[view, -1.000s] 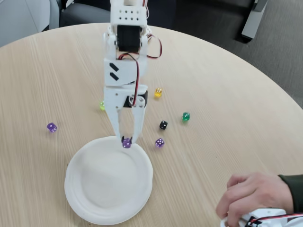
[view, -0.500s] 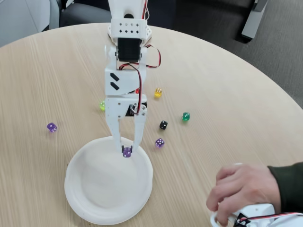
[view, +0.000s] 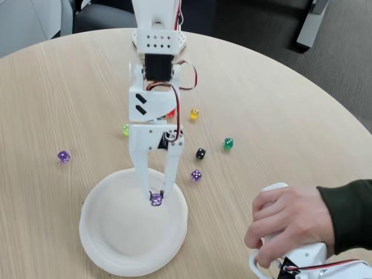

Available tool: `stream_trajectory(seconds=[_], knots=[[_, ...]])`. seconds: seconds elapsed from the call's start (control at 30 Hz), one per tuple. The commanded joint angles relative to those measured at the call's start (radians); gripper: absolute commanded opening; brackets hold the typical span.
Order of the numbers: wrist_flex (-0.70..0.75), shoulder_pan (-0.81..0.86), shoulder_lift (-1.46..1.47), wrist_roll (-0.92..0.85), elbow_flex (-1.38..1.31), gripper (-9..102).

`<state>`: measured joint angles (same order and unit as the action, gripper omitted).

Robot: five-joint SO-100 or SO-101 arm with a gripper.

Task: Pick a purple dice and put it in the plate.

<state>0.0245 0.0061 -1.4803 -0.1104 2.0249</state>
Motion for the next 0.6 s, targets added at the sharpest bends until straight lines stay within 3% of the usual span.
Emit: stream_trajectory(seconds=[0.0, 0.57], knots=[[-0.017, 0.006, 0.000, -0.041, 0.002, 0], [-0.002, 0.006, 0.003, 0.020, 0.046, 10]])
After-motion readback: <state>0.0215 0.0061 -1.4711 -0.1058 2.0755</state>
